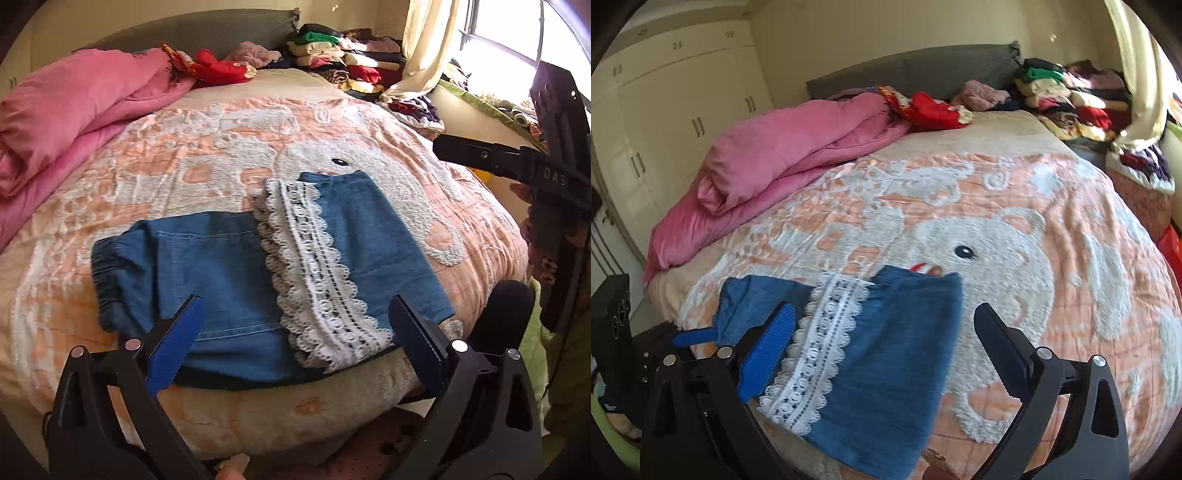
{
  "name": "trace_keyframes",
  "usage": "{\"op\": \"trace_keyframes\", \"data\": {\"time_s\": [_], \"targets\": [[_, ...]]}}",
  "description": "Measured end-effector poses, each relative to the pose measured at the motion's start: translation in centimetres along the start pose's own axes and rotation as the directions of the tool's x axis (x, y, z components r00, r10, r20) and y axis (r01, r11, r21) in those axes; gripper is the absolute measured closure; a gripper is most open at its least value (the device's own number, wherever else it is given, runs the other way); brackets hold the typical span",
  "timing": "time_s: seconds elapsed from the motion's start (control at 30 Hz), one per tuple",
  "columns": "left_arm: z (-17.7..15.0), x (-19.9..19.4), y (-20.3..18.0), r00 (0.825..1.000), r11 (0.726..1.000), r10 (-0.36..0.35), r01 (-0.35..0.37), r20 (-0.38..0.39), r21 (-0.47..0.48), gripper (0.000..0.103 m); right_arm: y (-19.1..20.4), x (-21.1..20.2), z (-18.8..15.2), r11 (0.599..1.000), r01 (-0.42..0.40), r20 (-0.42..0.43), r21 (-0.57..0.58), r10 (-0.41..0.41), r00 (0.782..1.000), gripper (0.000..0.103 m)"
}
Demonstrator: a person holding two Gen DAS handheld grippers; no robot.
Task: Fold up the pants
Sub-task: 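Grasp the elastic waistband of the pants with the right tool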
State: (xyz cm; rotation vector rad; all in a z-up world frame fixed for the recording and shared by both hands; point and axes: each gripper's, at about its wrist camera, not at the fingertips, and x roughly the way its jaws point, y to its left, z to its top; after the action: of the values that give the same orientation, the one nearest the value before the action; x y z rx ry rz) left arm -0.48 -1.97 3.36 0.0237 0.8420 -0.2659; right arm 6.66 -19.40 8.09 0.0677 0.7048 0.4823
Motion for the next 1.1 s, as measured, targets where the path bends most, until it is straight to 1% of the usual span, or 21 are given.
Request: {"op": "trace_keyframes", "data": {"time_s": [0.33,0.57,0.8,1.0,1.1], "targets": [[-0.7,-1.0,3.2,1.000,0.997,0.008,-0.006,0.024,-0.073,0.010,4.9,0.9,1.6,0.994,-0.037,-0.018,-0.100,0.036,0.999,0.006],[-1.5,-1.5,5.4,0.999,0.993,0.009,-0.005,0.034,-0.119,0.010,7.6,2.5,2.4,0.987,-0.083,-0.050,-0.134,0.077,0.996,0.006],[-2.3,-1.4,7.3,1.000,0.987,0.012,-0.007,0.026,-0.159,0.010,10.4,4.5,3.5,0.977,-0.122,-0.081,-0.175,0.109,0.991,0.006],[-3.6,-1.4,9.3,1.000,0.974,-0.008,0.011,0.013,-0.225,0.010,12.7,6.3,4.5,0.963,-0.153,-0.112,-0.222,0.131,0.985,0.006],[-4.4,-1.4,10.7,0.999,0.958,-0.038,0.037,0.005,-0.283,0.010,13.7,7.4,4.7,0.955,-0.169,-0.137,-0.245,0.139,0.981,0.006]]}}
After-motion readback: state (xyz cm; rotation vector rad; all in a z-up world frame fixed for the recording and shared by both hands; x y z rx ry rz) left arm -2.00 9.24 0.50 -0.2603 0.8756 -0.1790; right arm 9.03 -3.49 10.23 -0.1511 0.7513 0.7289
